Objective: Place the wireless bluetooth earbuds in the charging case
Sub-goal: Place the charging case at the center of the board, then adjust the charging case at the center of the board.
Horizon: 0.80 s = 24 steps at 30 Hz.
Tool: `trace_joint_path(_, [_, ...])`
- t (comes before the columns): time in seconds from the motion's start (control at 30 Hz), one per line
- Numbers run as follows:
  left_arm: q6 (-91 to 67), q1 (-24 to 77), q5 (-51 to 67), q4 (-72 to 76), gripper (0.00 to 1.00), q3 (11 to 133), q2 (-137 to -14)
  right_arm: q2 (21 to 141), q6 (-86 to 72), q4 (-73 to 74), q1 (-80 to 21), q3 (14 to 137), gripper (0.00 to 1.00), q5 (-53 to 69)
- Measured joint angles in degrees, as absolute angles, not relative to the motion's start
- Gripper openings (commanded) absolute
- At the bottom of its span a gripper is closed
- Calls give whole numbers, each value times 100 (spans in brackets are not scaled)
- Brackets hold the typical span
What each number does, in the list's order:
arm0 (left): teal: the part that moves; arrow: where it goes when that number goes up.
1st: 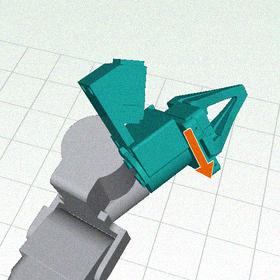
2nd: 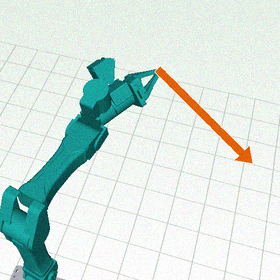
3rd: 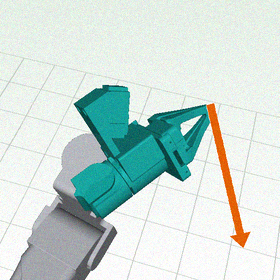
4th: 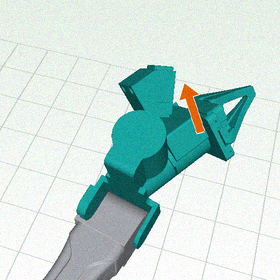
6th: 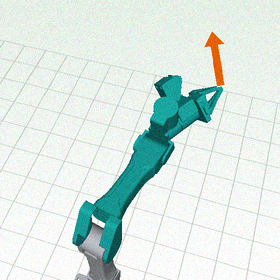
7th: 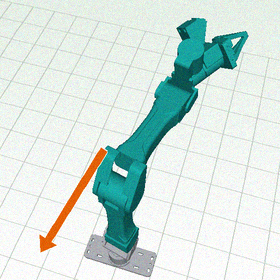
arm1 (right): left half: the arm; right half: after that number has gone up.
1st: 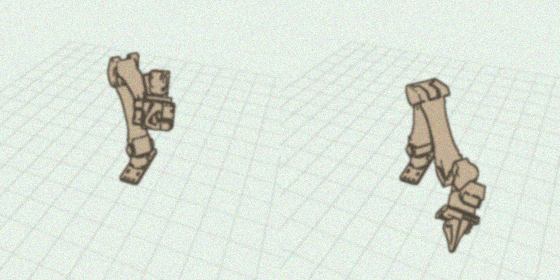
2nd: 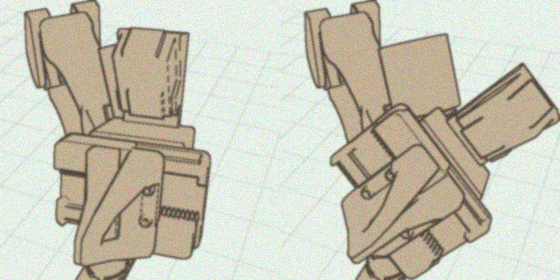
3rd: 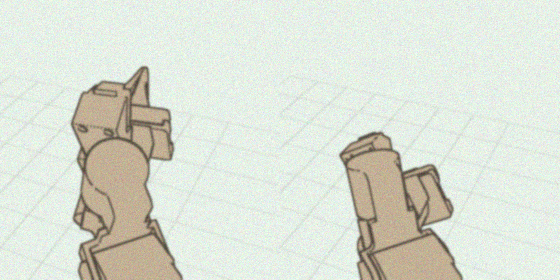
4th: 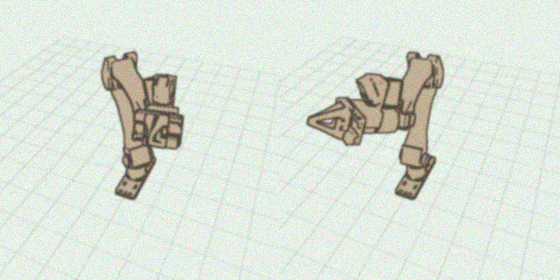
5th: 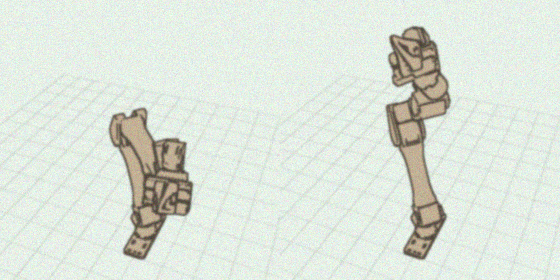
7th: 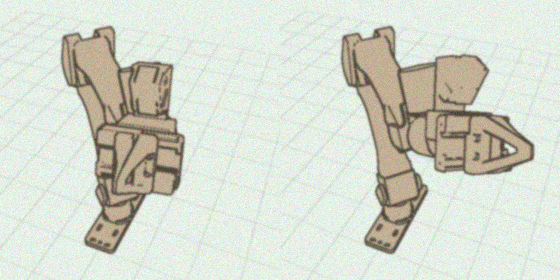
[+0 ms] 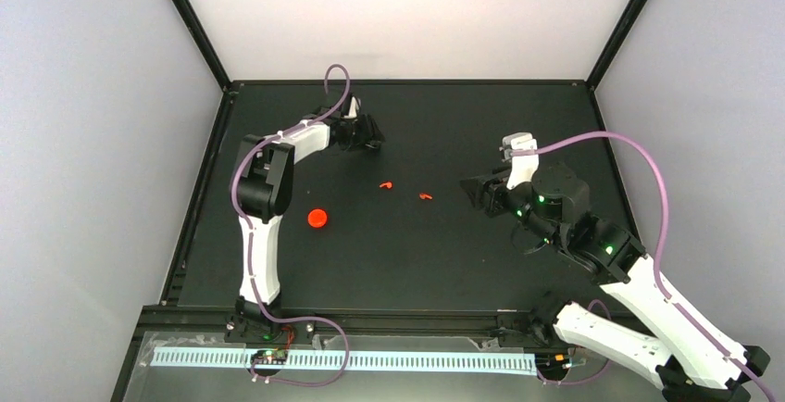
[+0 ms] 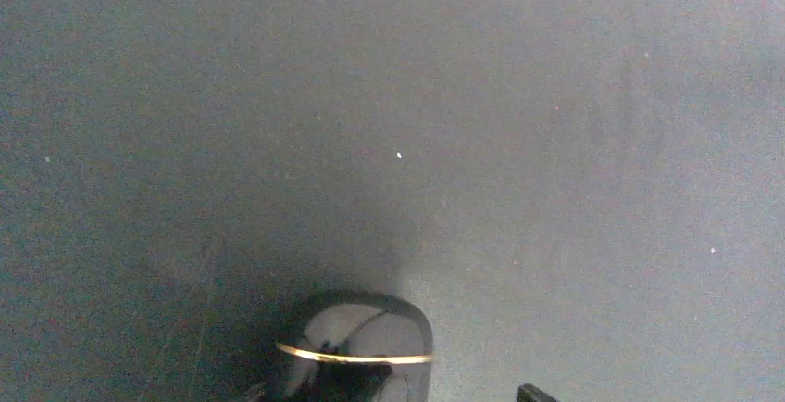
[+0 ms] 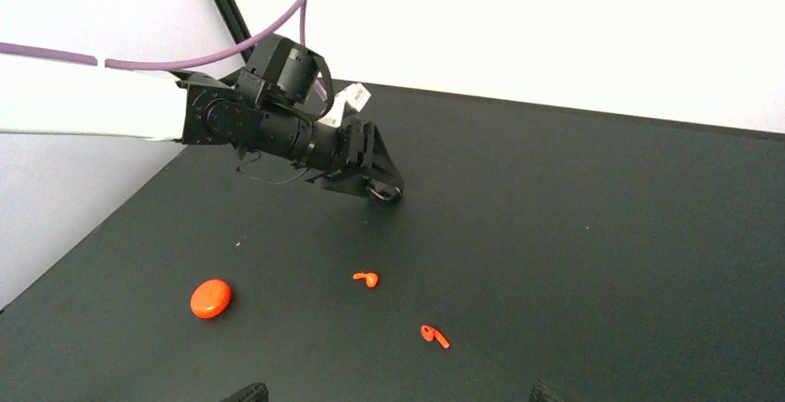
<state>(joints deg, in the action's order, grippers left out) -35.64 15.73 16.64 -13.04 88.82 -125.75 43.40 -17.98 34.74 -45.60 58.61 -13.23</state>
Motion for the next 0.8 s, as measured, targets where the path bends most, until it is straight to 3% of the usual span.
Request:
trace_joint_path(0.17, [-3441,1570,1415,-1575,90,8628,-12213,4311,-1745,3474,-4560,5900,74,-1352])
trace_joint_path(0.27, [-3415,1570,1059,-1944,99,8191,-11542,4303,-1743,3446,-4560,5894,84,-1323])
trace_joint_path(0.37, [-3465,1570,550,-2185,99,7677,-10488,4305,-1826,3232,-4556,5782,96,-1179])
trace_joint_path(0.57, [-3695,1538,-416,-2134,99,5935,-7961,4552,-2108,2764,-4556,5461,97,-650])
trace_joint_path(0.8, [-3697,1470,-786,-2576,99,4543,-7679,4965,-2224,2742,-4552,5408,96,-567])
